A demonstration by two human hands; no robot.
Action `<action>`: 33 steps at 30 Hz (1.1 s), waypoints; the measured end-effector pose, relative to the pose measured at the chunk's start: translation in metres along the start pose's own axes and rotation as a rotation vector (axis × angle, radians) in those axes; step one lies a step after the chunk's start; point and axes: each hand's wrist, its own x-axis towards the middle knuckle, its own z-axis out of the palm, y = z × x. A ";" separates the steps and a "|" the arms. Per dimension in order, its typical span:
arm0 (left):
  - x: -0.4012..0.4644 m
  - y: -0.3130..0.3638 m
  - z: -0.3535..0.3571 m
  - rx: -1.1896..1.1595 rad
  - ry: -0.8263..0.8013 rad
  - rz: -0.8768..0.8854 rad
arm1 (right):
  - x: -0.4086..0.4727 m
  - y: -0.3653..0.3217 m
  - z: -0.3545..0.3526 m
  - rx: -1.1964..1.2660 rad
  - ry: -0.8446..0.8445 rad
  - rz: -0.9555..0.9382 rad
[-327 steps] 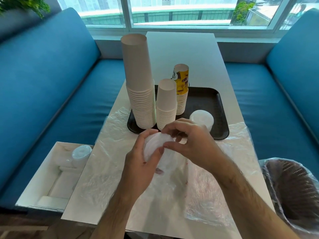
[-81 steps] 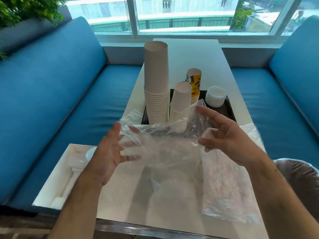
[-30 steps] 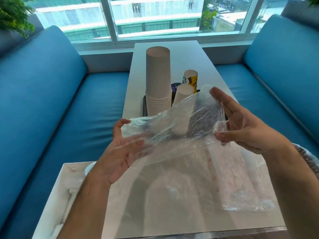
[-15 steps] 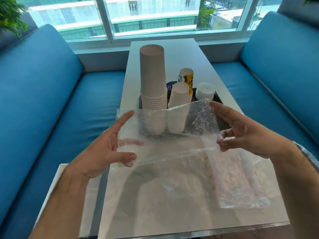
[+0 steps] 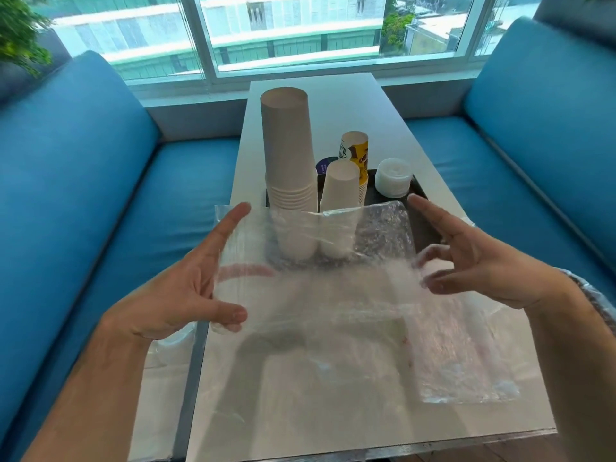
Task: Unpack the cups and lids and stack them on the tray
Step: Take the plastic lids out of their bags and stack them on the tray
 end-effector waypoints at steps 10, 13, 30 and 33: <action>0.035 0.028 0.014 0.247 -0.353 -0.080 | 0.075 -0.014 0.042 -0.310 -0.197 0.168; 0.043 0.028 0.012 0.309 -0.170 -0.089 | 0.065 -0.004 0.034 -0.214 -0.138 0.174; 0.226 -0.022 0.135 0.905 -0.387 -0.161 | -0.060 0.084 -0.043 -0.136 0.438 0.582; 0.248 -0.042 0.147 1.033 -0.445 -0.133 | -0.066 0.094 -0.037 -0.639 0.595 0.483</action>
